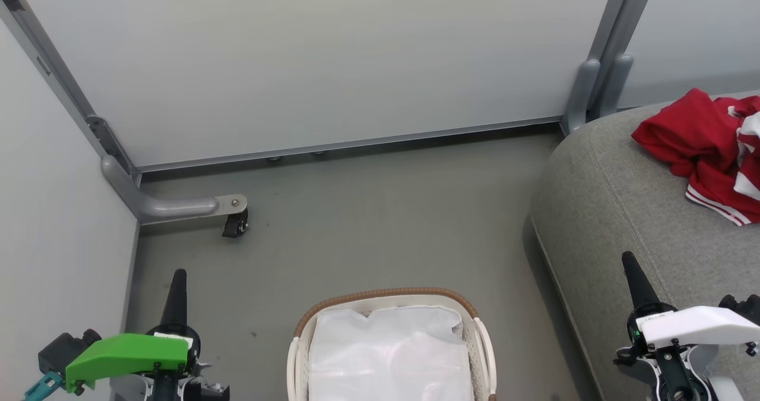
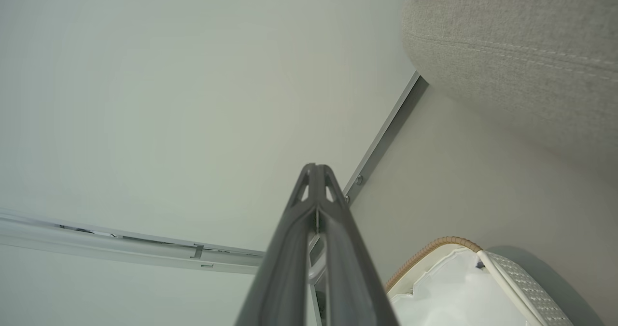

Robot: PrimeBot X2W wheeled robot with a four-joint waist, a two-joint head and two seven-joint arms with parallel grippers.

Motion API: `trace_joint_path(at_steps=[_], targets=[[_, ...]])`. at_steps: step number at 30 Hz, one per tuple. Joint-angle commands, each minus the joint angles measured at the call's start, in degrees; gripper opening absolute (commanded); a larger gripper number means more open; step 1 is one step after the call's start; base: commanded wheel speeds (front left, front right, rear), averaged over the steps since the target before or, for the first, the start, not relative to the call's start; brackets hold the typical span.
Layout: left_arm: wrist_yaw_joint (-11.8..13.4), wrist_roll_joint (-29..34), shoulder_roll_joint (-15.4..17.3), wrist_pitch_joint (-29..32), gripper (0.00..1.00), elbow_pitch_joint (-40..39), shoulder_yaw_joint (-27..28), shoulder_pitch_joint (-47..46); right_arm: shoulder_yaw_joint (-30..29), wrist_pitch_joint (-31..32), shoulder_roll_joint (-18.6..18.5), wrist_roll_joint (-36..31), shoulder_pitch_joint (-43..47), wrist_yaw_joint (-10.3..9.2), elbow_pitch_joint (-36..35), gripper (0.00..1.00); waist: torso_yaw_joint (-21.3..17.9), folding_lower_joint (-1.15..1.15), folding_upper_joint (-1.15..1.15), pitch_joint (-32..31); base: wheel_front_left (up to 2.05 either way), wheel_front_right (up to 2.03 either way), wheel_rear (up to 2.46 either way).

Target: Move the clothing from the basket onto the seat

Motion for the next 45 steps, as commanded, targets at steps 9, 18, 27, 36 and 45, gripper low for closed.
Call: trace_joint_path(at_steps=[9, 18, 27, 36, 45], targets=[[-0.5, -4.9, 0.3, 1.4, 0.0, -0.9, 1.3, -1.7, -0.2, 1.4, -0.4, 5.8, -1.2, -0.03, -0.7, 0.0, -0.3, 0.0, 0.0, 0.0, 0.0, 0.0, 0.0], [-0.6, -8.7, 0.3, 2.7, 0.0, -1.2, 2.2, -2.0, -0.2, 2.6, -0.5, 10.5, -1.4, -0.03, -0.8, 0.0, -0.6, 0.0, 0.0, -0.1, 0.0, 0.0, 0.0], [-0.8, -12.2, 0.3, 3.7, 0.0, -1.5, 3.0, -2.1, -0.3, 3.6, -0.5, 14.7, -1.5, -0.04, -0.9, 0.0, -0.8, 0.0, 0.0, -0.1, 0.0, 0.0, 0.0], [-1.0, -15.5, 0.3, 4.7, 0.0, -1.8, 3.7, -2.3, -0.3, 4.6, -0.6, 18.7, -1.6, -0.04, -0.9, 0.0, -1.1, 0.0, 0.0, -0.1, 0.0, 0.0, 0.0], [-1.1, -18.6, 0.3, 5.6, 0.0, -1.9, 4.5, -2.4, -0.3, 5.5, -0.6, 22.5, -1.7, -0.05, -1.0, 0.0, -1.4, 0.0, 0.0, -0.1, 0.0, 0.0, 0.0]])
